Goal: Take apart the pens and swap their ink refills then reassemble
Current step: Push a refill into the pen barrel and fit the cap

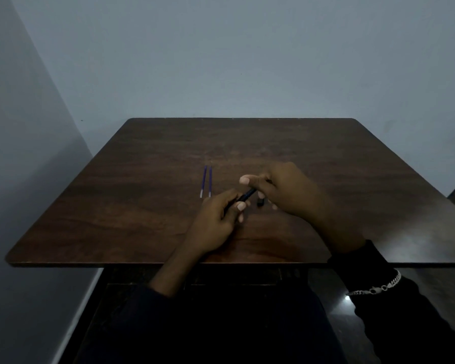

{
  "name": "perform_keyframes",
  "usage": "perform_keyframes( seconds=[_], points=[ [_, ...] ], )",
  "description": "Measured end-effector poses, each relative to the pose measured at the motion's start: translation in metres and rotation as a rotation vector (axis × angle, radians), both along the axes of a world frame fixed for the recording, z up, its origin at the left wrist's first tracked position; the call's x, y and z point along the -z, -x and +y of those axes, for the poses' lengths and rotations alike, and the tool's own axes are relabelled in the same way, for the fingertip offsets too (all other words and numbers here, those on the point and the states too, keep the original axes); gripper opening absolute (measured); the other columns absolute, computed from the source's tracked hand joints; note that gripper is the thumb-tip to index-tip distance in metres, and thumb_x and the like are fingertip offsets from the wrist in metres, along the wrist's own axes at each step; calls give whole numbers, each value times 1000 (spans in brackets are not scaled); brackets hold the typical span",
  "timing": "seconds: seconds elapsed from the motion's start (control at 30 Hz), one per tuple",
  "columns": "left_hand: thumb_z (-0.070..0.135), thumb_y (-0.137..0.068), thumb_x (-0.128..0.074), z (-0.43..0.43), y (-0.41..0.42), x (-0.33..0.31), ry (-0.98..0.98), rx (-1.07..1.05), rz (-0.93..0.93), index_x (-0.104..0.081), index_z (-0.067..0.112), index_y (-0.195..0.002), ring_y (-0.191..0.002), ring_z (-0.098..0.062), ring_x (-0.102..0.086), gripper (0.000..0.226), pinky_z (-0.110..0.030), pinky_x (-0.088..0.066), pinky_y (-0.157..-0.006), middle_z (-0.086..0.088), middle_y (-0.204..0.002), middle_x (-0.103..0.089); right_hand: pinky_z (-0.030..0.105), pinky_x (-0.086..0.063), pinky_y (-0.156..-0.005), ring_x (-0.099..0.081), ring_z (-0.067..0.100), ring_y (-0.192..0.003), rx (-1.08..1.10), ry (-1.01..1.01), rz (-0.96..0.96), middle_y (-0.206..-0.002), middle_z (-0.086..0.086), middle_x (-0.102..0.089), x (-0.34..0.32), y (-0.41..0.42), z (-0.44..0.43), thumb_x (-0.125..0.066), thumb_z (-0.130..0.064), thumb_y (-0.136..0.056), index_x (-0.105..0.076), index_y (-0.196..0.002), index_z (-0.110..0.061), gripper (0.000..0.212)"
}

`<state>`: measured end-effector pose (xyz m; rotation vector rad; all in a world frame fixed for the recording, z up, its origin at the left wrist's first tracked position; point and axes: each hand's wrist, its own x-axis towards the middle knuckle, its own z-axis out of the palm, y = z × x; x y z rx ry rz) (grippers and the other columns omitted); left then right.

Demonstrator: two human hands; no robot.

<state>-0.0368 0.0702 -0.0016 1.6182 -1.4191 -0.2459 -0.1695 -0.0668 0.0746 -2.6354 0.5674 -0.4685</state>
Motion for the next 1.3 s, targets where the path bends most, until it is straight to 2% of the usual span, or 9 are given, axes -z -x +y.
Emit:
perform_keyframes(
  seconds=[0.07, 0.2, 0.4, 0.47, 0.63, 0.77, 0.9, 1.03, 1.3],
  points=[
    [13, -108, -54, 0, 0, 0, 0, -9, 7, -71, 10, -104, -64, -1, -63, 17, -11, -45, -62, 1, -75, -70, 35, -55, -63, -69, 17, -59, 8, -33, -50, -62, 3, -69, 0, 1, -1, -44, -69, -91, -70, -72, -7, 70],
    [13, -107, -54, -1, 0, 0, -4, -23, 14, -70, 10, -104, -62, -1, -62, 17, -17, -47, -62, 0, -75, -71, 14, -51, -68, -67, 1, -81, -79, -135, -83, -93, -14, -72, -5, 9, -9, -76, -35, -91, -75, -108, -24, 21],
    [14, -107, -54, 0, -1, 1, -7, -23, -1, -69, 8, -100, -62, -4, -60, 17, -22, -46, -62, 1, -75, -70, 12, -50, -57, -69, -4, -57, -77, -165, -47, -64, -14, -72, -5, 6, -12, -78, -16, -90, -77, -93, -15, 4],
    [13, -107, -55, 0, -1, 0, -5, -18, -5, -69, 7, -101, -62, -4, -60, 17, -20, -45, -63, 2, -75, -69, 25, -55, -59, -70, 4, -55, -65, -124, -20, -61, -7, -71, -3, 4, -10, -71, -31, -95, -73, -81, -14, 22],
    [13, -107, -55, 1, 1, 0, 4, 1, -10, -69, 6, -99, -63, -3, -61, 18, -18, -45, -64, 1, -75, -69, 27, -30, -48, -45, 9, -38, -30, 6, -24, -41, -4, -46, 8, -3, -8, -55, -48, -102, -51, -49, -20, 60],
    [14, -108, -55, 1, 1, 0, 6, -15, -3, -69, 7, -100, -63, -4, -61, 18, -19, -46, -63, 1, -75, -70, 30, -50, -56, -61, 5, -46, 2, -54, -42, -50, -8, -63, 7, -1, -9, -45, -70, -93, -62, -58, -19, 63],
    [10, -106, -55, 0, 0, 0, 4, -21, 3, -70, 8, -101, -63, -3, -60, 16, -24, -48, -64, 1, -76, -70, 27, -56, -66, -71, 5, -68, -96, -141, -86, -82, -8, -74, 2, 8, -16, -79, -37, -87, -73, -99, -26, 17],
    [11, -106, -55, 0, 0, 0, -3, -15, -13, -68, 7, -97, -64, -4, -60, 16, -21, -46, -64, 1, -75, -69, 19, -54, -63, -71, 2, -63, -107, -151, -46, -71, -6, -76, 5, 7, -19, -78, -25, -89, -75, -92, -19, 7],
    [15, -107, -55, 0, 1, 2, 4, 1, -18, -70, 9, -101, -66, -5, -64, 17, -16, -46, -64, 4, -75, -69, 18, -32, -46, -47, 9, -40, -78, -66, -25, -51, -1, -59, 14, 0, -12, -53, -46, -104, -59, -56, -19, 55]
  ],
)
